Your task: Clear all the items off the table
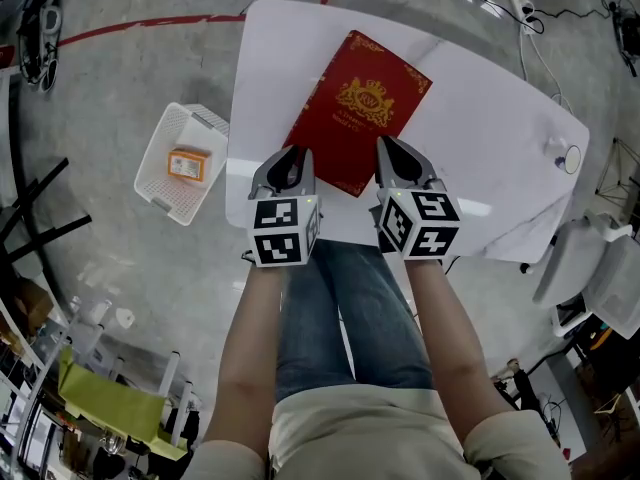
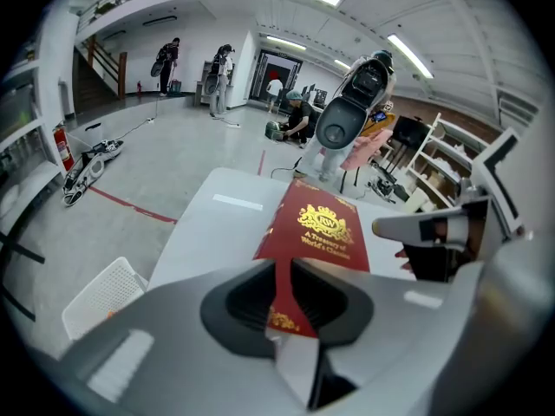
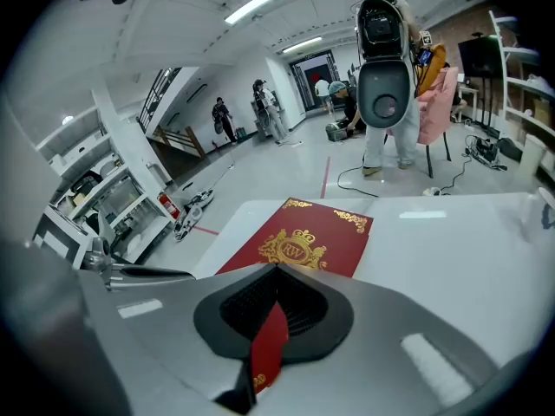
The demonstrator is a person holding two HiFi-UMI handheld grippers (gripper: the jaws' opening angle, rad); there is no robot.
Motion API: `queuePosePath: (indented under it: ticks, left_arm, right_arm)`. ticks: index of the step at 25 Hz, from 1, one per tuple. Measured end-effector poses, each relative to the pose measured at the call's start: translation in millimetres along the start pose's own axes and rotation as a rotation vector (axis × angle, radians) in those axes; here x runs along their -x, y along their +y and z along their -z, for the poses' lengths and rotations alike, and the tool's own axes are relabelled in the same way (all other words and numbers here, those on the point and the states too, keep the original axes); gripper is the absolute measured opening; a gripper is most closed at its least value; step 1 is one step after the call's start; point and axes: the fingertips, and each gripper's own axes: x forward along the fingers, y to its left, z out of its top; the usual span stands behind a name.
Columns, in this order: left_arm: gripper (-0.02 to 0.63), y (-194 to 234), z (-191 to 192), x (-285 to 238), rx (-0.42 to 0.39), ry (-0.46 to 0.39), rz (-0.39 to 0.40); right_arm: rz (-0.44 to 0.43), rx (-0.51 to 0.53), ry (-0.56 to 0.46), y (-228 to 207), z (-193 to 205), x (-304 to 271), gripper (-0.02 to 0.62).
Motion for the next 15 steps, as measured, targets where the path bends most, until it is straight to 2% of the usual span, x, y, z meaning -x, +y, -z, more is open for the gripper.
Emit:
queuePosePath:
  ticks: [3,10,15]
  left_arm:
    - [0.088,2,-3,-6,-0.006,0.007,-0.008]
    - [0.227,7,3,-19,-0.006,0.062,-0.008]
    - [0.289,11,9,-29,0.001,0.097,-0.006]
  right_arm:
    - [0.008,-0.007,0.001,-8,-3,-2,0.003]
    - [0.024,-0.040,0.016,-26,-6,-8,0.112]
    - [0.036,-0.045,0.043,-38,-4,-17,0.198]
